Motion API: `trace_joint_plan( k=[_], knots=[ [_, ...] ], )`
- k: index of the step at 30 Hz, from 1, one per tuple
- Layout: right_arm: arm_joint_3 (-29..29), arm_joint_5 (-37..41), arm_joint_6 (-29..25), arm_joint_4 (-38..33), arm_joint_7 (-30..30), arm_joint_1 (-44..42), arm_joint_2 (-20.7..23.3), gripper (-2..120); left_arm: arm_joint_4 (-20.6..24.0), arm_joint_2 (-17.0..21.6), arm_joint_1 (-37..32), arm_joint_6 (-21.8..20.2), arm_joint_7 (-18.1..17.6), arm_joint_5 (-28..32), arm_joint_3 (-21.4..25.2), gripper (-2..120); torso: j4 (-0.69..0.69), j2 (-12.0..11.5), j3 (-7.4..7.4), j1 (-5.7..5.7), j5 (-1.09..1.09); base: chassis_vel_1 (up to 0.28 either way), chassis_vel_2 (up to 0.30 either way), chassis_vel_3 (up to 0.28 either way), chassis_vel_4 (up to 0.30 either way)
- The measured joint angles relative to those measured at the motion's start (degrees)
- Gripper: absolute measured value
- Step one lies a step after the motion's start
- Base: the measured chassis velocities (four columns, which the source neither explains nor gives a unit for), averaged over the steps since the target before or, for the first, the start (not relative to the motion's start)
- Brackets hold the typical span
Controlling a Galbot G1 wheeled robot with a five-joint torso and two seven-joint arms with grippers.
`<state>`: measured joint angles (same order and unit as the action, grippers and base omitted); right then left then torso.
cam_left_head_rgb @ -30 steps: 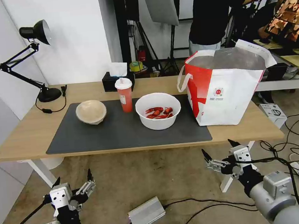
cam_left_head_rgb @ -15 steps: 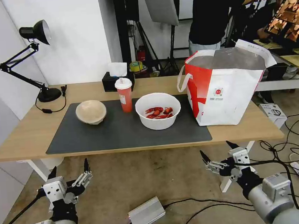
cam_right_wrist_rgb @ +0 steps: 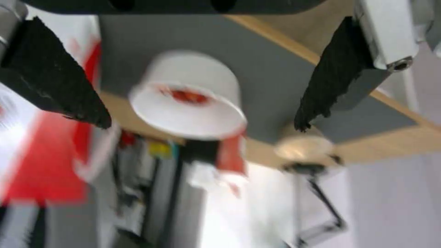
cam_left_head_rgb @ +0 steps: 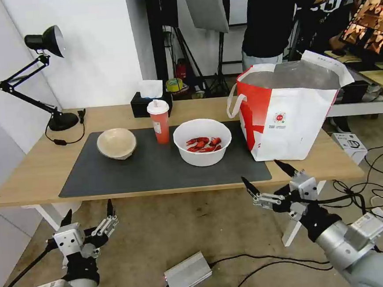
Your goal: Pick up the trash from the table and place it into the takeout bag.
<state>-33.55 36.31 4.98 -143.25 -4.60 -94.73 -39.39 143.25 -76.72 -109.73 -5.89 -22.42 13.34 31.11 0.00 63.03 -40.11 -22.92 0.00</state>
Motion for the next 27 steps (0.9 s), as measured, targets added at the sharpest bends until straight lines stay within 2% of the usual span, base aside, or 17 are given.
trace_joint_plan(
  k=[5, 6, 7, 11, 16, 20, 21, 23, 27],
  knots=[
    [0.0, 1.2, -0.4, 0.0, 0.8, 1.3, 1.3, 100, 0.0, -0.1, 0.0, 0.0, 0.0, 0.0, 0.0, 100, 0.00, 0.0, 0.00, 0.00, 0.00, 0.000, 0.000, 0.000, 0.000],
    [0.5, 5.8, -1.6, 1.3, 2.8, 7.1, 6.8, 100, 0.0, -0.5, -0.1, 0.0, 0.1, -0.1, 0.1, 100, 0.00, 0.0, 0.00, 0.00, 0.00, 0.000, 0.000, 0.000, 0.000],
    [0.5, 5.8, -1.6, 1.3, 2.8, 7.1, 6.8, 100, 0.0, -0.5, -0.1, 0.0, 0.1, -0.1, 0.1, 100, 0.00, 0.0, 0.00, 0.00, 0.00, 0.000, 0.000, 0.000, 0.000],
    [2.2, 10.2, -1.6, 3.3, 4.1, 14.6, 11.9, 100, 0.0, -1.3, -0.1, 0.0, 0.2, -0.1, 0.0, 100, 0.01, 0.0, 0.00, 0.00, 0.00, 0.000, 0.000, 0.000, 0.000],
    [4.7, 13.7, -1.3, 4.7, 5.0, 20.1, 14.8, 100, 0.0, -1.6, -0.1, 0.0, 0.3, -0.1, 0.0, 100, 0.00, 0.0, 0.00, 0.00, 0.00, 0.000, 0.000, 0.000, 0.000],
    [13.3, 18.6, -0.4, 7.3, 7.3, 32.3, 18.4, 100, 0.0, -1.7, 0.1, 0.1, 0.4, 0.0, 0.3, 100, 0.00, 0.0, -0.01, 0.00, 0.00, 0.000, 0.000, 0.000, 0.000],
    [13.3, 18.6, -0.4, 7.3, 7.3, 32.3, 18.4, 100, 0.0, -1.7, 0.1, 0.1, 0.4, 0.0, 0.3, 100, 0.00, 0.0, -0.01, 0.00, 0.00, 0.000, 0.000, 0.000, 0.000],
    [18.0, 20.1, 0.6, 8.5, 8.5, 38.7, 19.5, 100, 0.0, -1.9, 0.1, 0.1, 0.4, 0.0, 0.3, 100, 0.01, 0.0, 0.00, 0.00, -0.01, 0.000, 0.000, 0.000, 0.000],
    [23.6, 21.3, 3.0, 9.9, 10.0, 45.7, 20.3, 100, 0.0, -2.3, 0.1, 0.2, 0.4, -0.1, 0.3, 100, 0.00, 0.0, 0.00, 0.00, 0.00, 0.000, 0.000, 0.000, 0.000]
  ],
)
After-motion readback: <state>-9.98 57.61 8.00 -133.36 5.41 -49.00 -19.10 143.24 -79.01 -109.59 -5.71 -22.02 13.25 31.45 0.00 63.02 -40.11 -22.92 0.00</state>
